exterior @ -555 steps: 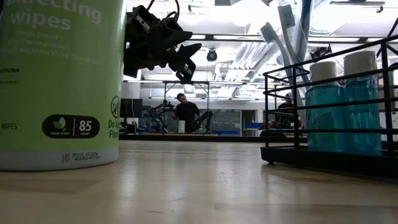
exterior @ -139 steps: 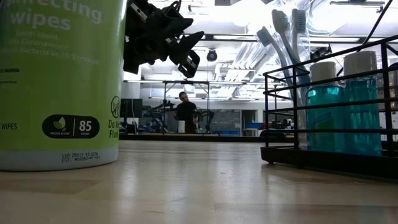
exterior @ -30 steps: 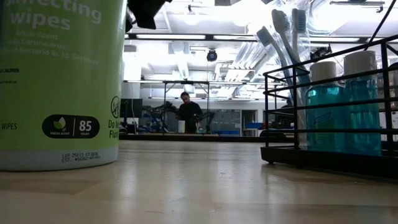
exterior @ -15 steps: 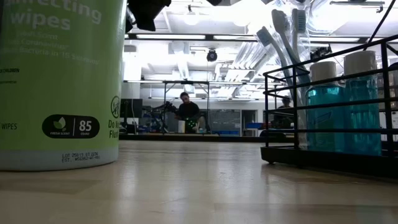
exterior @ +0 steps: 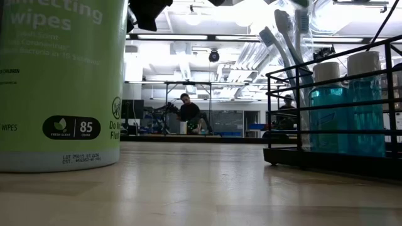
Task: Pick & Place toothbrushing station
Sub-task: Put the right green toothbrush into the black mesh organizer
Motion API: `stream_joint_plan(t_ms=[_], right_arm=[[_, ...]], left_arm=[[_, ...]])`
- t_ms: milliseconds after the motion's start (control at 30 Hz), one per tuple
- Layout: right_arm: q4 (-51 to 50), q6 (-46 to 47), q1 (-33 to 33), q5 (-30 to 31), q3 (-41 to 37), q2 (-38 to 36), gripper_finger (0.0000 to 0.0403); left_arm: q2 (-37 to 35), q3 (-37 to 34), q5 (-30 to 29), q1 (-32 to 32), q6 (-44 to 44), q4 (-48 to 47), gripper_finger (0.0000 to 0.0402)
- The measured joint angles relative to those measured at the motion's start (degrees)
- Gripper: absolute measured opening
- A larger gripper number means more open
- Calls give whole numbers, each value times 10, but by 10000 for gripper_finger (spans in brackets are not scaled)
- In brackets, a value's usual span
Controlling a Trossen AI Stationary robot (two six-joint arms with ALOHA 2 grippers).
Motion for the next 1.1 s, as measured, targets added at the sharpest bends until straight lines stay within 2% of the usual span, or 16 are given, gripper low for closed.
stream_joint_plan(t_ms=[533,900,1100], right_arm=[[4,-3,0,13,0,17,7],[17,-17,2,27,0,17,7],[31,-13,17,35,0,17,7]], left_arm=[[0,0,13,-2,-30,1,96],[0,0,65,-2,-29,0,148],[0,0,77,0,-30,1,155]])
